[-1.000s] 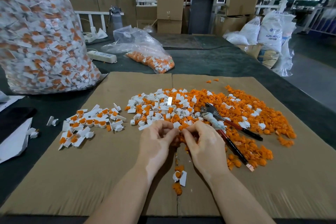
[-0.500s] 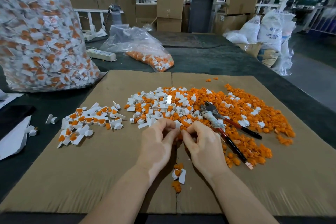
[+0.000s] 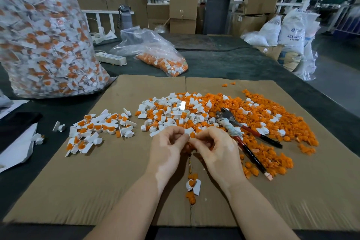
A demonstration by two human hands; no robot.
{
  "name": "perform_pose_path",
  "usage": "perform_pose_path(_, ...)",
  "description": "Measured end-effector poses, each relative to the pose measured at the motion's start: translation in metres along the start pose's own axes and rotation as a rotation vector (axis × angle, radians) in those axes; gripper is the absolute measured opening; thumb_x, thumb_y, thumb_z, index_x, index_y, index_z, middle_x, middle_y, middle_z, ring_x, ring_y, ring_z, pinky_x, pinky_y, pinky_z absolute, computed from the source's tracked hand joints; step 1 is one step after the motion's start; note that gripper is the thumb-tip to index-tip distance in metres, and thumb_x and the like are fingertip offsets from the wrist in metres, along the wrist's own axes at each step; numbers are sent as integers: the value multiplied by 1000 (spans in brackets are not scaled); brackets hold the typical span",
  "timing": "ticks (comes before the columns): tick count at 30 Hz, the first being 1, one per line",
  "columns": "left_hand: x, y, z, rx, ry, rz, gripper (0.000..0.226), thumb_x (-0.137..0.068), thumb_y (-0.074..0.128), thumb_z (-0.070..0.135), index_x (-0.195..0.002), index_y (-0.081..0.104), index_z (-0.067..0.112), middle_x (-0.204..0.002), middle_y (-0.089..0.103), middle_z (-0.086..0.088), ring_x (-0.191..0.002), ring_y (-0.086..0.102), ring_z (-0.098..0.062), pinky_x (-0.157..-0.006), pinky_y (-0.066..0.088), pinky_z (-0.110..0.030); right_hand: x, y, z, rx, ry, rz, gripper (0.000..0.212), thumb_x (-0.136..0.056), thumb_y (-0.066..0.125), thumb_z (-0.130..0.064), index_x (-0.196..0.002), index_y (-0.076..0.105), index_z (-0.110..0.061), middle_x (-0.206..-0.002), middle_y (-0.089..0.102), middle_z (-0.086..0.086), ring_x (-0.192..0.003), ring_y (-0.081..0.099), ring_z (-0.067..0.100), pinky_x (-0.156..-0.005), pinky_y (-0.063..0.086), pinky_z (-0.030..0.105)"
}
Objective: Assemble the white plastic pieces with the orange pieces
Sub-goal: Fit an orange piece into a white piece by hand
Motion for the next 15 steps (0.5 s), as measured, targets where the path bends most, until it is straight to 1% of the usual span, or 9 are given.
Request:
perform_pose_path(1, 0, 0, -1, 23, -14, -3, 7, -88, 62, 7, -93, 65, 11, -81, 68, -16, -72, 65, -23, -71, 56, -30, 0, -2, -1, -6, -12, 21, 13, -81, 70, -24, -87, 65, -15, -79, 57, -8, -76, 54, 5, -67, 46, 15)
perform_pose_path(3, 0, 0, -1, 32, -17, -10, 10, -88, 62, 7, -95, 65, 12, -82, 68, -15, -73, 65, -23, -72, 55, -31, 0, -6, -4, -14, -44, 42, 19, -80, 72, -21, -96, 64, -15, -82, 56, -7, -78, 53, 5, -70, 45, 14)
perform_pose_path(6, -1, 2, -1, 5, -6, -30, 13, -88, 62, 7, -98, 65, 14, -84, 68, -11, -80, 66, -24, -76, 55, -30, -1, -4, -9, -1, -98, 18, 28, -82, 70, -15, -109, 66, -14, -85, 58, -5, -84, 54, 10, -77, 48, 24)
perform_pose_path(7, -1, 2, -1, -3, -3, -35, 14, -88, 62, 7, -100, 65, 14, -85, 68, -11, -82, 66, -24, -78, 55, -32, -1, -3, -11, 11, -113, 9, 29, -83, 69, -14, -111, 66, -15, -87, 58, -5, -86, 54, 10, -79, 48, 25)
perform_pose_path(11, 1, 2, 2, -39, 13, -46, 17, -88, 61, 9, -104, 65, 13, -87, 68, -13, -86, 65, -27, -83, 54, -40, 0, -4, -13, 27, -130, 8, 23, -83, 67, -11, -107, 69, -13, -91, 60, -4, -91, 53, 9, -83, 48, 24)
perform_pose_path(15, 1, 2, 3, -46, 10, -42, 17, -88, 62, 9, -104, 65, 12, -89, 67, -15, -86, 65, -27, -84, 54, -41, -1, -3, -13, 38, -124, 2, 22, -83, 67, -10, -105, 70, -13, -90, 59, -6, -91, 51, 6, -83, 46, 19)
Point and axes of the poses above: each hand's wrist, its own x-axis away from the middle knuckle, its own y-axis out of the palm, z = x × y, the point moved 9 cm from there along -x, towards the middle knuckle
